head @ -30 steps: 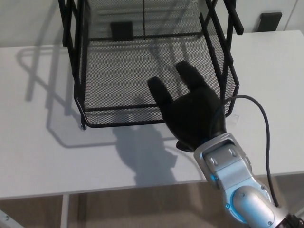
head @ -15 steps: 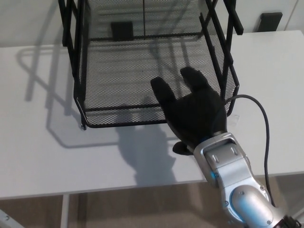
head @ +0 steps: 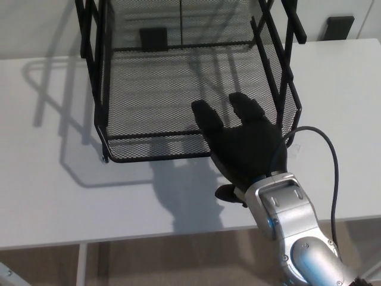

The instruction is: The robot walks towards a file tray kept in the middle of a desk and uses its right hand to grab a tray and pulls it out towards itself

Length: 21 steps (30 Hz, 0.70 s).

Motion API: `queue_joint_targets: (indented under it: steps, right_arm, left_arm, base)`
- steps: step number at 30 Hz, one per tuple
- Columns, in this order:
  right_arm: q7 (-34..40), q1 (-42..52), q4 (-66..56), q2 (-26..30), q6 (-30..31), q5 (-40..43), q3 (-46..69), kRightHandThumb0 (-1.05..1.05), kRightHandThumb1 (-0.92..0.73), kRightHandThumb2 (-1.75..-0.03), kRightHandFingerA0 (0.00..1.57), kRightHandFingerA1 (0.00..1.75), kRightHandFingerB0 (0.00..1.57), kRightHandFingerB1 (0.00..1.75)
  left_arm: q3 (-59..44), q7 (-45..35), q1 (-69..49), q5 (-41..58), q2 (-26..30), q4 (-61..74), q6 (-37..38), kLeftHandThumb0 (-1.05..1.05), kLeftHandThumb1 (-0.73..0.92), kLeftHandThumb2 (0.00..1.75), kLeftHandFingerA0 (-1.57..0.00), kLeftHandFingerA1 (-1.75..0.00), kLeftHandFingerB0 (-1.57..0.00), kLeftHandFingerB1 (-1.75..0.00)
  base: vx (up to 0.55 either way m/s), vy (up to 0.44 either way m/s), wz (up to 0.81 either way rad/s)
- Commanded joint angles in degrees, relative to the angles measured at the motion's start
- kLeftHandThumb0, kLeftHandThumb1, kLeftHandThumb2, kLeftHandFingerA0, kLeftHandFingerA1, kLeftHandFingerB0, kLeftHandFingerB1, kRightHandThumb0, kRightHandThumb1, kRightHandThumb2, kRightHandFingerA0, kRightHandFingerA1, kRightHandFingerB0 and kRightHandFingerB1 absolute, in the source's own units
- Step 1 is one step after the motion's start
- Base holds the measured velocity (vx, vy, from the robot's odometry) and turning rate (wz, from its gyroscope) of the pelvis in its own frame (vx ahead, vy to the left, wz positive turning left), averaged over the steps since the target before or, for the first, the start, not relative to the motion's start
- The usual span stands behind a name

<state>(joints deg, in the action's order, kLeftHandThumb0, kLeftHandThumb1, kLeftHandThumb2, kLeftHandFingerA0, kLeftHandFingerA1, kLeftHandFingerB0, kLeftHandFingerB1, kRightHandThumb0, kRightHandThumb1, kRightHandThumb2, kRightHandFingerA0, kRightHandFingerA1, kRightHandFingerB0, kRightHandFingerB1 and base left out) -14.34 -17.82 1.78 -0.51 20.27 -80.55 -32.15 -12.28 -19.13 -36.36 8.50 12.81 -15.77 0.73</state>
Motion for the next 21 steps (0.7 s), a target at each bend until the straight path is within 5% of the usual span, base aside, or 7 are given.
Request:
queue_joint_targets:
  steps: [1,8,9,10,12,13,21]
  right_arm:
    - [-0.13,3.15,1.23,2.19,0.57,1.86,-1.08,-0.83,-0.40,-0.68,0.04,0.24,0.05,0.23]
    - [-1.70,6.18,-4.40,5.00,-0.14,1.05,-2.99,-0.63,-0.35,-0.82,0.02,0.15,0.04,0.22]
    - [-2.03,6.85,-5.42,5.28,-0.14,0.98,-3.31,-0.81,-0.49,-0.55,0.00,0.28,0.00,0.28]
    - [-2.03,7.70,-6.44,5.56,-0.30,1.10,-3.61,-0.62,-0.32,-0.81,0.02,0.16,0.01,0.24]
    - [-2.06,10.14,-9.79,7.27,-1.28,0.79,-4.46,-0.83,-0.36,-0.67,0.02,0.21,0.03,0.24]
    - [-1.70,11.23,-10.89,7.90,-1.47,0.59,-4.92,-0.62,-0.33,-0.82,0.00,0.19,0.05,0.25]
    - [-0.19,16.64,-16.84,11.32,-2.77,-0.19,-6.86,-0.65,-0.36,-0.82,0.00,0.26,0.00,0.27]
  left_arm:
    - [-0.07,-0.55,-0.44,-0.28,0.35,0.07,3.15,-0.32,0.58,0.57,-0.53,-0.41,-0.52,-0.40]
    - [0.22,-0.36,0.20,-1.23,0.75,0.06,3.89,-0.30,0.59,0.57,-0.59,-0.45,-0.52,-0.41]
    - [0.54,0.16,0.38,-2.30,1.10,-0.58,4.76,-0.31,0.59,0.57,-0.59,-0.44,-0.52,-0.41]
    - [0.79,0.49,0.36,-3.08,1.37,-1.20,5.78,-0.32,0.59,0.57,-0.58,-0.44,-0.52,-0.41]
    - [0.78,-0.05,0.01,-2.80,1.54,-1.52,6.49,-0.34,0.59,0.57,-0.56,-0.43,-0.54,-0.41]
    - [0.34,-0.43,0.04,-1.79,1.21,-1.98,6.03,-0.32,0.58,0.57,-0.55,-0.43,-0.53,-0.41]
    - [-0.30,-0.94,0.20,-0.37,0.90,-1.81,3.88,-0.29,0.58,0.57,-0.55,-0.43,-0.51,-0.40]
  base:
    - [0.00,0.000,0.00]
    - [0.00,0.000,0.00]
    - [0.00,0.000,0.00]
    - [0.00,0.000,0.00]
    - [0.00,0.000,0.00]
    - [0.00,0.000,0.00]
    - [0.00,0.000,0.00]
